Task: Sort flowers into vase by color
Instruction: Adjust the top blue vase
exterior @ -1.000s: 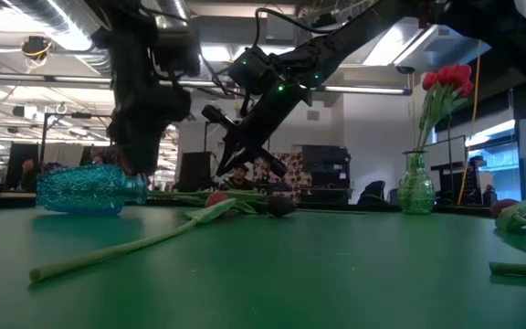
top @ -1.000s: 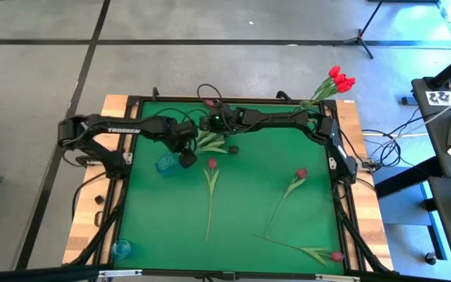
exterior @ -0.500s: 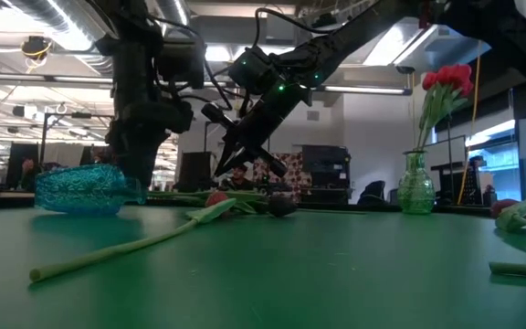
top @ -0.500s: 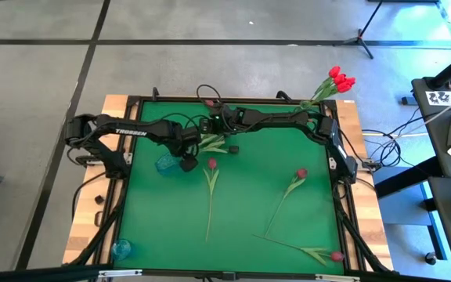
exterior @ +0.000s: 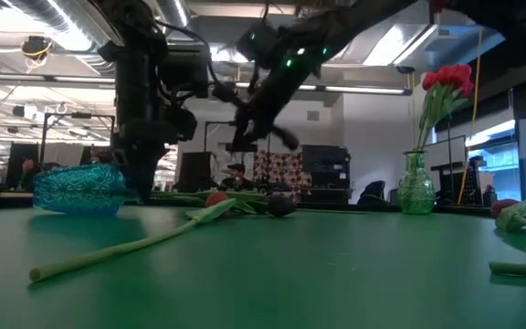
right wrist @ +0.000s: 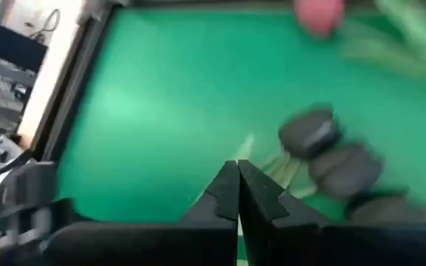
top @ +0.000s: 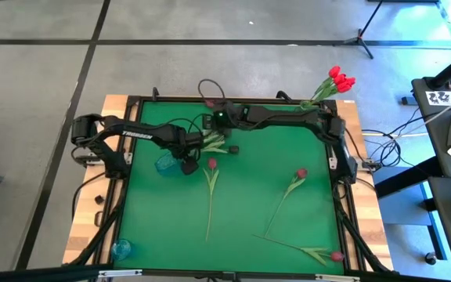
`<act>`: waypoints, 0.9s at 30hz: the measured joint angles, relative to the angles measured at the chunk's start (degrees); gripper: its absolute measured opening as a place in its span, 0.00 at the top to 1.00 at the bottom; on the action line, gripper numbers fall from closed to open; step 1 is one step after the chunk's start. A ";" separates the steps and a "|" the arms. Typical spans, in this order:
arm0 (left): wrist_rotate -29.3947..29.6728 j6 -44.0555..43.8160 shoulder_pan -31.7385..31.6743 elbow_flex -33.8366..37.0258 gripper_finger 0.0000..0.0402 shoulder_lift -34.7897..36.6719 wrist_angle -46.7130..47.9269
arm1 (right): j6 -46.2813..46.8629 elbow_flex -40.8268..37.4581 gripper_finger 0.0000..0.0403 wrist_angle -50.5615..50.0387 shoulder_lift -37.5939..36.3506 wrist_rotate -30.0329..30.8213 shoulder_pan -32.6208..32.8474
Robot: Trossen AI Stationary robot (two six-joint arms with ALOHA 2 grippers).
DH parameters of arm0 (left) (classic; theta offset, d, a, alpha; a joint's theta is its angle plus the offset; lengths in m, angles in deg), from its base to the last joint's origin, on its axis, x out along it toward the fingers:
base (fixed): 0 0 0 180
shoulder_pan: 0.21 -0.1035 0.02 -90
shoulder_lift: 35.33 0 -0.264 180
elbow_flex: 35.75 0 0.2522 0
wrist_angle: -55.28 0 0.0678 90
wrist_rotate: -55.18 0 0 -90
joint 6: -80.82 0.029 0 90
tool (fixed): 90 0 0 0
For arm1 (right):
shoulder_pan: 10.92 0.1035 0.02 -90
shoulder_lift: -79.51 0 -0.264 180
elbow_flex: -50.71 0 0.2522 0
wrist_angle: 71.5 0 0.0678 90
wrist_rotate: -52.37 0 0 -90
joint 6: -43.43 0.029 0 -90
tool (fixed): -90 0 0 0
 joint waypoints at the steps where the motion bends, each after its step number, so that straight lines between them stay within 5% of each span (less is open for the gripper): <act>1: 0.06 -0.05 0.00 0.00 0.34 0.04 -0.17 | -2.29 0.06 1.00 -0.59 -1.15 1.04 -0.21; 9: 3.88 0.12 0.02 0.00 0.49 0.02 -1.94 | -22.40 0.09 1.00 -17.29 -8.51 15.85 -0.37; 18: 7.10 2.37 0.00 0.04 0.49 0.00 -3.78 | -31.81 0.09 1.00 -27.74 -18.59 25.92 -0.55; 22: 9.24 2.74 0.38 0.07 0.49 0.92 -6.03 | -34.25 0.09 1.00 -32.33 -25.24 25.93 -3.95; 27: 9.11 2.34 0.37 0.07 0.49 1.35 -10.26 | -36.62 0.13 1.00 -35.09 -32.17 16.55 -4.66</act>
